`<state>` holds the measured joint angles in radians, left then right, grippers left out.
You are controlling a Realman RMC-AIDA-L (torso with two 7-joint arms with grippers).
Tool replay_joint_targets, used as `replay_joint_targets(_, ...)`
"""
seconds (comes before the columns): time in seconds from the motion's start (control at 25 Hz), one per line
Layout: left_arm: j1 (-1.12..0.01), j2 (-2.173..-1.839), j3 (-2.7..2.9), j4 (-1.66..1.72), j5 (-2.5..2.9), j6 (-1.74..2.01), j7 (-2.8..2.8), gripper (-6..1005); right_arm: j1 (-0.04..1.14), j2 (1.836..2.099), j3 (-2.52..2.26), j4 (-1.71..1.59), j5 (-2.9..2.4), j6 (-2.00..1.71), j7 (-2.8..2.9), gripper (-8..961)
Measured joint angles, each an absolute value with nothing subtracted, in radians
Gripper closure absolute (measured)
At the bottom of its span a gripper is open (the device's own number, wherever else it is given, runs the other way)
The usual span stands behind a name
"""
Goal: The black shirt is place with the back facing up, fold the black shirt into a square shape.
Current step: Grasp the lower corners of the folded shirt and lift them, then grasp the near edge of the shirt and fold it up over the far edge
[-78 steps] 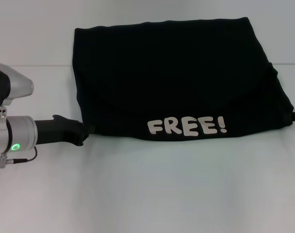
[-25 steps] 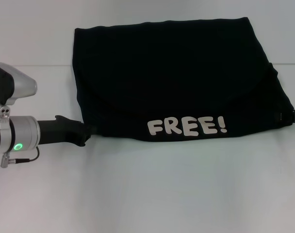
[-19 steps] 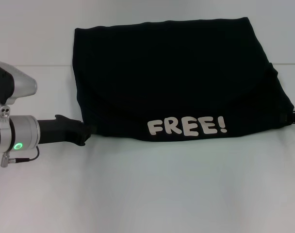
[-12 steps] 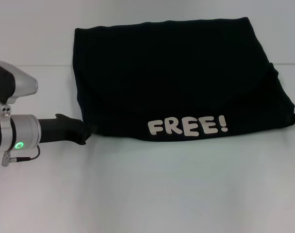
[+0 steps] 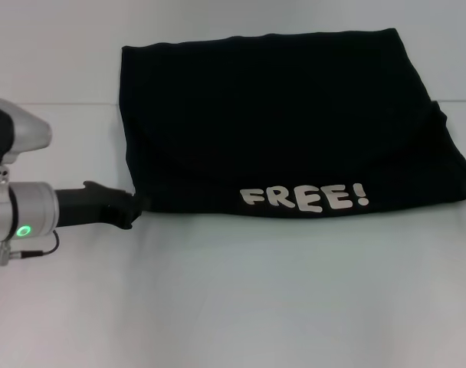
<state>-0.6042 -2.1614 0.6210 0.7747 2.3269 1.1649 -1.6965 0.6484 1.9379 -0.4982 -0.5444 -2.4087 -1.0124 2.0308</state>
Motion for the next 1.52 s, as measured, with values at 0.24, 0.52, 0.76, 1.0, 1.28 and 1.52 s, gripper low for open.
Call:
replay_joint_targets(0.24, -0.561, -2.161, 0.597, 0.824, 2.320, 1.264, -1.717, 1000, 0.581, 1.935, -0.485, -0.571, -2.317, -1.136, 1.948, 906)
replay_joint_targets(0.52, -0.535, -2.150, 0.530, 0.851, 2.329, 1.436, -1.720, 1001, 0.473, 1.969, -0.457, -0.648, -2.264, -1.299, 1.904, 904)
replay_joint_targets(0.76, -0.490, -2.139, 0.451, 0.882, 2.332, 1.651, -1.712, 1000, 0.376, 2.006, -0.389, -0.700, -2.260, -1.440, 1.838, 904)
replay_joint_targets(1.0, -0.433, -2.136, 0.413, 0.906, 2.336, 1.793, -1.712, 1001, 0.299, 2.010, -0.300, -0.700, -2.259, -1.549, 1.750, 905)
replay_joint_targets(1.28, -0.404, -2.134, 0.354, 0.911, 2.411, 1.904, -1.704, 1001, 0.209, 2.010, -0.244, -0.695, -2.262, -1.630, 1.678, 905)
replay_joint_targets(1.52, -0.384, -2.137, 0.331, 0.911, 2.465, 1.980, -1.686, 1000, 0.151, 2.017, -0.211, -0.690, -2.267, -1.698, 1.621, 906)
